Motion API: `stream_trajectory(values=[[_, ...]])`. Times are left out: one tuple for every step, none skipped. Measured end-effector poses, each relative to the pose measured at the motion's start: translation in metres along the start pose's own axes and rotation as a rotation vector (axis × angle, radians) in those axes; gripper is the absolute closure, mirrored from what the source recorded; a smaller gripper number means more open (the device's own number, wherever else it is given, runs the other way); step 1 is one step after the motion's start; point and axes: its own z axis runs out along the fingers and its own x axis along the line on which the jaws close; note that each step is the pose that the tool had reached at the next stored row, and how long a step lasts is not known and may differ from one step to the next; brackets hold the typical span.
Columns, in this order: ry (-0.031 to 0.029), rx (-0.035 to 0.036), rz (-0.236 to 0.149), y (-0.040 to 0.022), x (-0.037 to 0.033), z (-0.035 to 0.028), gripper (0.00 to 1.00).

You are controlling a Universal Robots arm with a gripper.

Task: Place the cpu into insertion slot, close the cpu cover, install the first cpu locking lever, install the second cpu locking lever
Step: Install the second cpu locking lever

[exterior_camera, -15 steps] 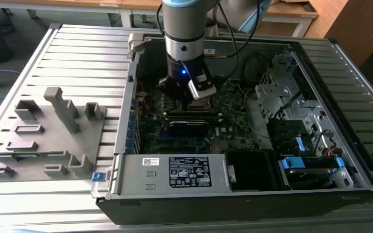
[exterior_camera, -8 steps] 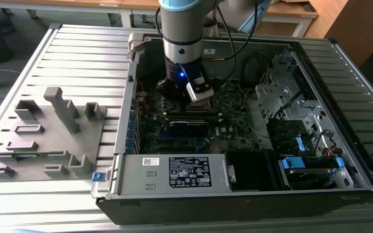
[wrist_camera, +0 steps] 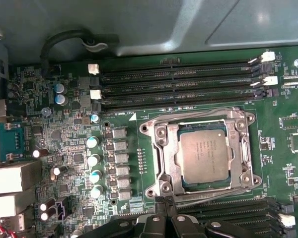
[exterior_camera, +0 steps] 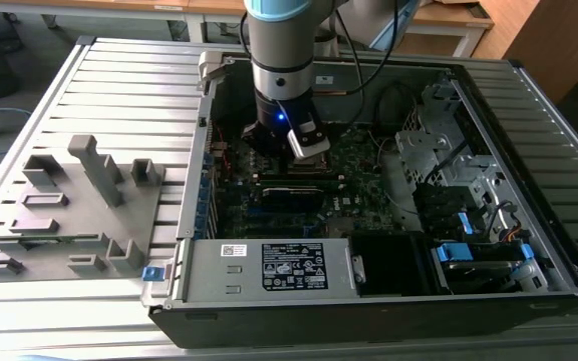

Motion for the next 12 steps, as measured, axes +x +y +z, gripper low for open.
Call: stream_trajectory(values=[[0.0003, -0.0032, 0.0, 0.0, 0.0, 0.0002, 0.9], [0.0006, -0.0066, 0.0, 0.0, 0.0001, 0.0004, 0.9], [0.001, -0.0098, 0.001, -0.0001, 0.0002, 0.0005, 0.9], [0.0014, -0.0134, 0.001, -0.0001, 0.0005, 0.0008, 0.9], [0.0018, -0.0168, 0.001, -0.0001, 0.0007, 0.001, 0.9], [0.0021, -0.0197, 0.002, -0.0001, 0.0008, 0.0012, 0.9], [0.0023, -0.0214, 0.002, -0.0001, 0.0008, 0.0014, 0.9], [0.0023, -0.0218, 0.002, -0.0001, 0.0008, 0.0015, 0.9], [0.0023, -0.022, 0.002, -0.0001, 0.0008, 0.0015, 0.9], [0.0023, -0.022, 0.002, -0.0001, 0.0009, 0.0016, 0.9], [0.0023, -0.0221, 0.002, -0.0001, 0.0009, 0.0016, 0.9], [0.0024, -0.022, 0.002, -0.0002, 0.0009, 0.0017, 0.9]])
